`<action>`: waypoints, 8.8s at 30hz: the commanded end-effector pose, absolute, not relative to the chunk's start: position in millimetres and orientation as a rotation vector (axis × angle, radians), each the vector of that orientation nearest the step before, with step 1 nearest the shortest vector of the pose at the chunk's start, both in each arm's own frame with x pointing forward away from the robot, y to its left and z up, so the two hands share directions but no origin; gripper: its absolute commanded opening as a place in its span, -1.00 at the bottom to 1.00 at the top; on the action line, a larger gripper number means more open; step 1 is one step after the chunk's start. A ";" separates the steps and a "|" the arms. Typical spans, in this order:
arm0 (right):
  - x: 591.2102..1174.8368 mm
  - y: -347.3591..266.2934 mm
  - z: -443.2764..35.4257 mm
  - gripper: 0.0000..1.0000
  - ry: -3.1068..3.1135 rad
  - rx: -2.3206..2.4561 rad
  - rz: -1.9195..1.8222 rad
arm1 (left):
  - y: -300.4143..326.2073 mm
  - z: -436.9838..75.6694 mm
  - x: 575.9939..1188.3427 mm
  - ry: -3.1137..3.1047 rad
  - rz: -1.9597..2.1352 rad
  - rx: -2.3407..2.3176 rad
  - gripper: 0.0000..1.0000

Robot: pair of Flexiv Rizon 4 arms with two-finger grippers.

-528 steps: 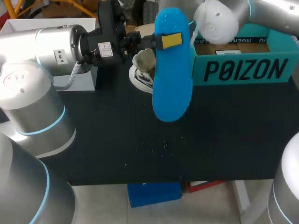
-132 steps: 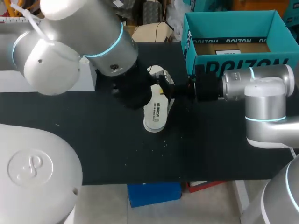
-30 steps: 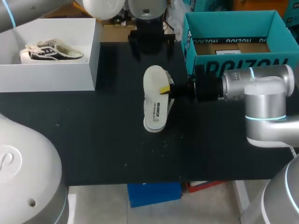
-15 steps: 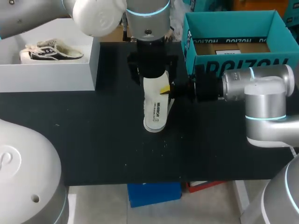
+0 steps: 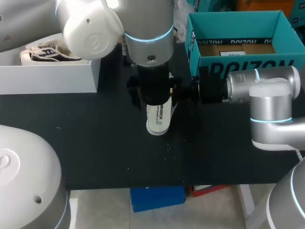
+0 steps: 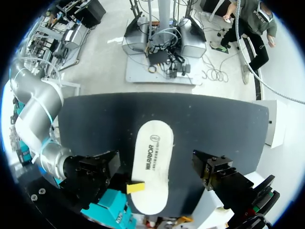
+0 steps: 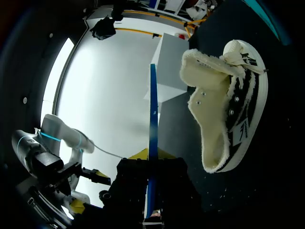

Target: Take the shoe out of the shoebox, open the shoe tongue, remove and reinsert the insole, then place the shoe into the shoebox

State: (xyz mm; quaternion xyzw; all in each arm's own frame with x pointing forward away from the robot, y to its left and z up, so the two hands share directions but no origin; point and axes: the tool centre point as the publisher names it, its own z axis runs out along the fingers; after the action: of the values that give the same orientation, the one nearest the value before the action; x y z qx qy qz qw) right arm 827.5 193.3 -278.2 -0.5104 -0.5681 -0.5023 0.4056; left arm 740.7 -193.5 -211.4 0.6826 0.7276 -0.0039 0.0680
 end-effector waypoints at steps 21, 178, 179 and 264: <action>827.4 194.2 -278.2 -1.00 -1.433 -1.290 -1.268 | -149.3 -197.4 718.3 1.471 -0.871 1.882 1.00; 800.7 145.3 -252.3 1.00 -1.820 -1.752 -1.243 | -147.4 -307.0 732.0 1.464 -1.007 1.301 -1.00; 800.7 145.3 -252.3 1.00 -1.820 -1.752 -1.243 | -144.8 -307.5 729.2 1.465 -1.015 1.301 -1.00; 711.2 73.4 -273.1 1.00 -2.008 -1.891 -1.283 | -140.6 -321.6 707.7 1.521 -1.130 1.797 -1.00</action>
State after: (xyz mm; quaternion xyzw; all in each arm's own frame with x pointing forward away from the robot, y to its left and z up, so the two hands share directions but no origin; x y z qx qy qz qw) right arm 712.4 73.6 -273.1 -0.6208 -0.6596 -0.4207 0.0503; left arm 692.6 -133.2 -329.7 0.6476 0.5693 -0.3984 0.3127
